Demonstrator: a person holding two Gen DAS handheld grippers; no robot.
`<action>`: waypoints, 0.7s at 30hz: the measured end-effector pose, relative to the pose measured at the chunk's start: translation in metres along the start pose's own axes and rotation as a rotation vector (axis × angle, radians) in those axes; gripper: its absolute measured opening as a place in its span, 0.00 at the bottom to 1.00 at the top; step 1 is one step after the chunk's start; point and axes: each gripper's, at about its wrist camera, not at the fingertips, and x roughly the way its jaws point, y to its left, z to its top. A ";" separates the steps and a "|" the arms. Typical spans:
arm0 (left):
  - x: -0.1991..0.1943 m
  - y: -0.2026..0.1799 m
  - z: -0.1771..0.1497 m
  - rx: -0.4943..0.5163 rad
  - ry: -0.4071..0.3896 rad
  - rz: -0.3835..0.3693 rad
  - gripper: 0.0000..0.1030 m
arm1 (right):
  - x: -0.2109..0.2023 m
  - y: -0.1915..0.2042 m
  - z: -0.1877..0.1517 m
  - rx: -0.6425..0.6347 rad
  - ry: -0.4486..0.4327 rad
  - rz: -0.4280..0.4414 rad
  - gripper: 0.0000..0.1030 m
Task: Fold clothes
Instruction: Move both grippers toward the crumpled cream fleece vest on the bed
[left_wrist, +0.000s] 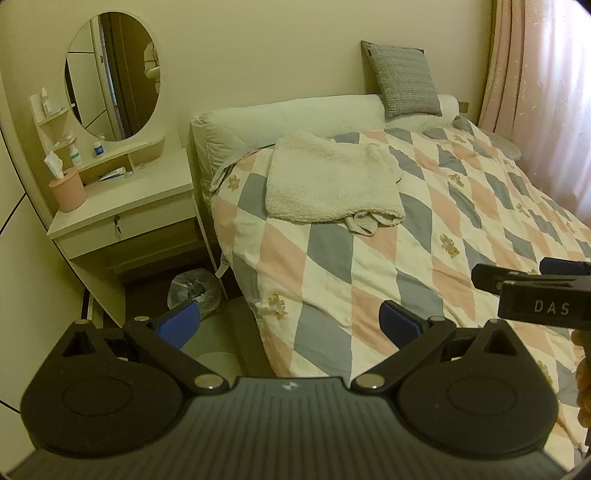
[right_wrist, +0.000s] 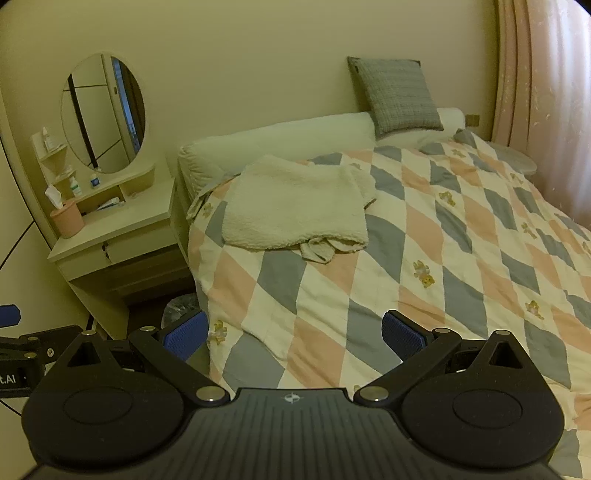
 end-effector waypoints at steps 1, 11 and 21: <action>0.000 -0.001 0.000 0.002 0.000 0.000 0.99 | -0.001 0.000 0.002 0.001 -0.001 0.001 1.00; 0.005 -0.014 0.000 0.017 0.000 0.005 0.99 | 0.010 -0.021 -0.002 0.022 -0.017 0.013 1.00; 0.028 -0.005 0.016 0.008 0.022 -0.007 0.99 | 0.024 -0.032 0.007 0.039 -0.034 0.003 1.00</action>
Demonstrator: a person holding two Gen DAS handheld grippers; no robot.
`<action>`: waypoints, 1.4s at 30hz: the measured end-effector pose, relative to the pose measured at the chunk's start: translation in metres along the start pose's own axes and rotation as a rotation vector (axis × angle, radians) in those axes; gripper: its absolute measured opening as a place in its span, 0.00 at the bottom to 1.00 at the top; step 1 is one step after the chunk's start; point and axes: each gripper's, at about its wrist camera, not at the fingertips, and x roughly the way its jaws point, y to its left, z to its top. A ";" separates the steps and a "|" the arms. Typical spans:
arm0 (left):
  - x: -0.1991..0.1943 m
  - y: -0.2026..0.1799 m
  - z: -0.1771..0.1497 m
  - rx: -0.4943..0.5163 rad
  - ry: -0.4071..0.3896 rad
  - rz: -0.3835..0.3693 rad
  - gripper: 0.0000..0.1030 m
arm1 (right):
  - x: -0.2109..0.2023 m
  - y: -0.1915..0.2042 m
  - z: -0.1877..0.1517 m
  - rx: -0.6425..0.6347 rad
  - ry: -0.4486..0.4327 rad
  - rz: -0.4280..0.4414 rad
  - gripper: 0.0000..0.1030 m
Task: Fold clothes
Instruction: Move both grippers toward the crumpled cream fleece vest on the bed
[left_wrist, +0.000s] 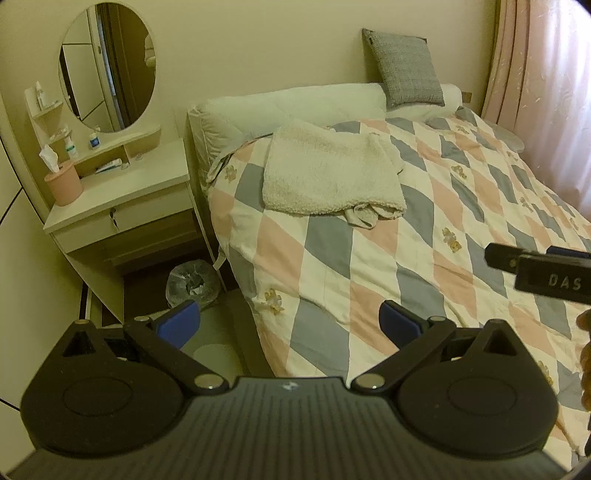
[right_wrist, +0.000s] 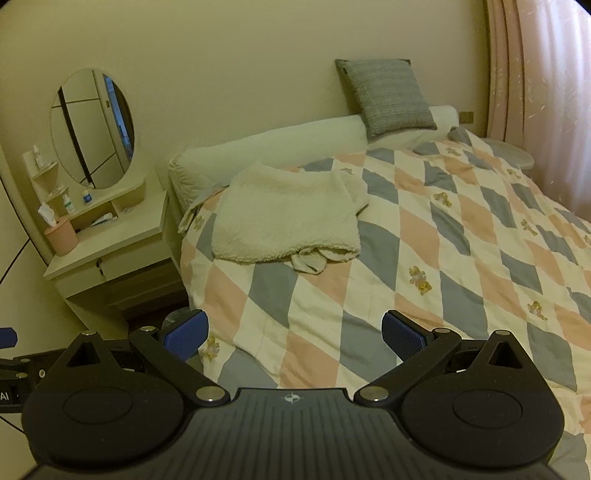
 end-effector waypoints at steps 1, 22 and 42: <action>0.002 0.001 0.002 -0.001 0.002 -0.001 0.99 | 0.002 0.000 0.001 0.004 0.000 -0.005 1.00; 0.107 0.033 0.073 0.068 0.062 -0.053 0.99 | 0.101 0.023 0.066 0.063 0.002 -0.043 1.00; 0.221 0.050 0.171 0.099 0.106 -0.131 0.99 | 0.195 0.022 0.128 0.135 0.081 -0.134 1.00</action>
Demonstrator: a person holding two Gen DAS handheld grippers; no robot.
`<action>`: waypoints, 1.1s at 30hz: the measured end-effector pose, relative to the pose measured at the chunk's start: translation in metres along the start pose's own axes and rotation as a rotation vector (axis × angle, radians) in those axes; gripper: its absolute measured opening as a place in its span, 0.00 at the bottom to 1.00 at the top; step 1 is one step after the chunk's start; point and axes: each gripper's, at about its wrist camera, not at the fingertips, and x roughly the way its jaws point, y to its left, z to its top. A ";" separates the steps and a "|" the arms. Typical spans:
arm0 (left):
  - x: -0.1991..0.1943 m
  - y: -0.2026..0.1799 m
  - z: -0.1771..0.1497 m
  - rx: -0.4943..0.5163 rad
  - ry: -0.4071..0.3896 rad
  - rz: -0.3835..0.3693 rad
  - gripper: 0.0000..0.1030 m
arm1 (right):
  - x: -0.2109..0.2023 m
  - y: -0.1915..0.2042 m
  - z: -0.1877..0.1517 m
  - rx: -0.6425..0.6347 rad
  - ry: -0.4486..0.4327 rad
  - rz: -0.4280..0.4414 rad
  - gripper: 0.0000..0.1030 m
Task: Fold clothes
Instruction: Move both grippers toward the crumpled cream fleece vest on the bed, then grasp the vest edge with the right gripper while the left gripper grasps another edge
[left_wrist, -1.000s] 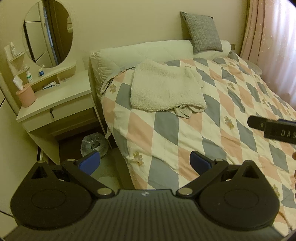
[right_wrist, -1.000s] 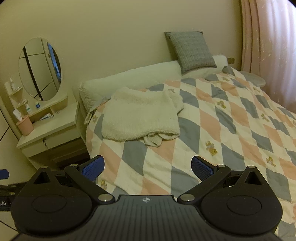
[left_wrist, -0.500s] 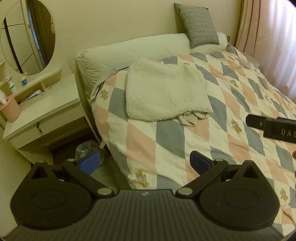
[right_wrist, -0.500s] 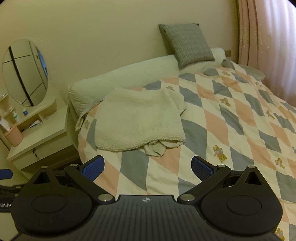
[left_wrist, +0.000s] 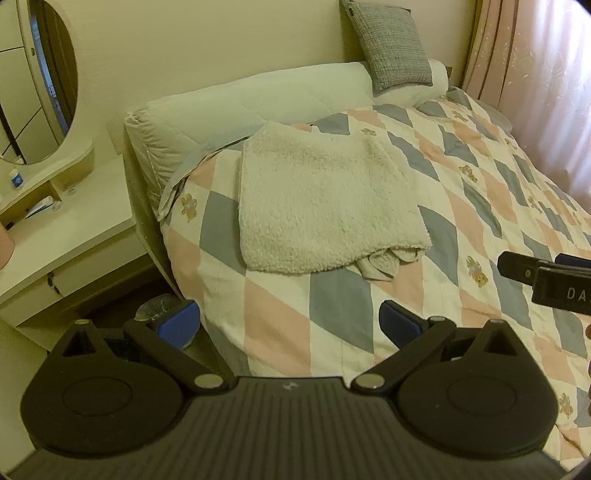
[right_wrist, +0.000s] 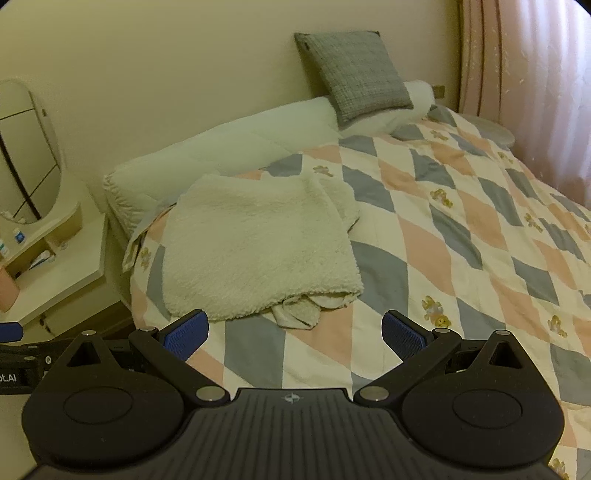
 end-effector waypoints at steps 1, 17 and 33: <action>0.006 0.004 0.003 -0.001 0.005 -0.002 0.99 | 0.005 0.001 0.002 0.001 0.005 -0.006 1.00; 0.180 0.070 0.030 0.001 0.168 -0.061 0.99 | 0.166 0.000 -0.019 -0.055 0.181 -0.146 0.92; 0.365 0.101 0.066 -0.244 0.221 -0.216 0.99 | 0.331 -0.018 -0.035 -0.562 0.085 -0.431 0.82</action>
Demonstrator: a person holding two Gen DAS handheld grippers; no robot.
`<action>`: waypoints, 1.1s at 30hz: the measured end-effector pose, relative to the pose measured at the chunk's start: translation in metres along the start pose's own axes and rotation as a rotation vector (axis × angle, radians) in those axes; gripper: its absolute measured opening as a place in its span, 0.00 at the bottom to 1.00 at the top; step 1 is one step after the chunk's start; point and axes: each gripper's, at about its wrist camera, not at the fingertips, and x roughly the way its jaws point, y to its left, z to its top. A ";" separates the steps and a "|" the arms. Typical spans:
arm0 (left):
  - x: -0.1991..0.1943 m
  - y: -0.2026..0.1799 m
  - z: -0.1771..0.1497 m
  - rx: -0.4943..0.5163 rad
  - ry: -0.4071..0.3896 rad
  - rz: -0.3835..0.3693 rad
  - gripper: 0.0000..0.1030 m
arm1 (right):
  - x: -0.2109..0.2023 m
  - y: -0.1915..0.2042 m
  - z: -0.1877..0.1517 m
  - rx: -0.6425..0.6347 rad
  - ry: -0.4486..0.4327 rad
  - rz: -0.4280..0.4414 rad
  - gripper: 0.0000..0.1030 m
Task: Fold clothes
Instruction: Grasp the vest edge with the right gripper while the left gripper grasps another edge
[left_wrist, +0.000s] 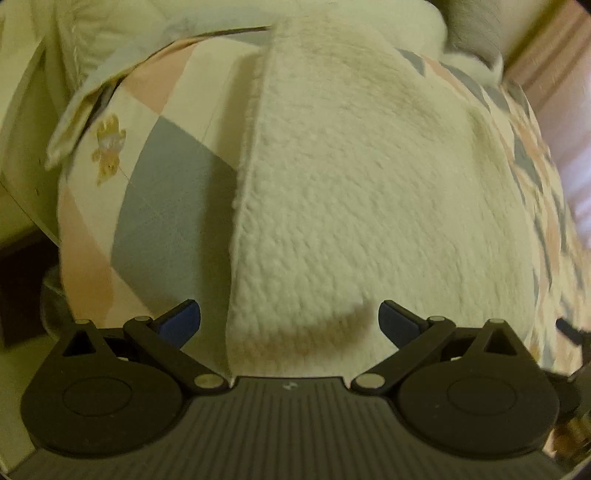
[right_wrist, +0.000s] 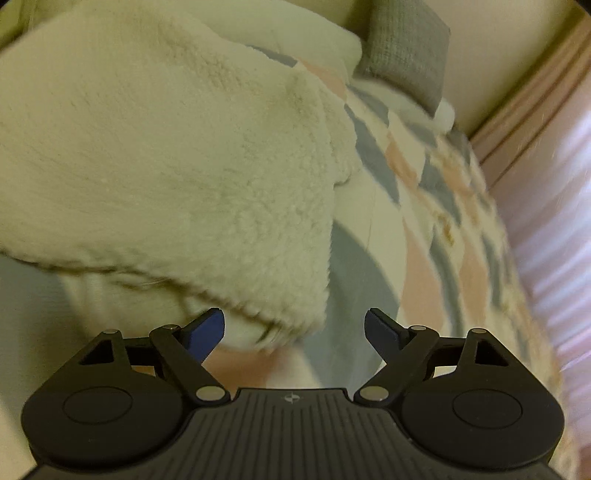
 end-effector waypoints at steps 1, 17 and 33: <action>0.005 0.002 0.002 -0.020 0.004 -0.011 0.99 | 0.006 0.003 0.001 -0.028 -0.014 -0.016 0.82; -0.026 -0.006 0.006 -0.001 -0.019 -0.181 0.14 | -0.054 -0.020 0.003 -0.186 -0.163 -0.072 0.07; -0.188 -0.170 -0.262 0.429 0.147 -0.479 0.11 | -0.282 -0.150 -0.256 -0.055 -0.032 -0.218 0.06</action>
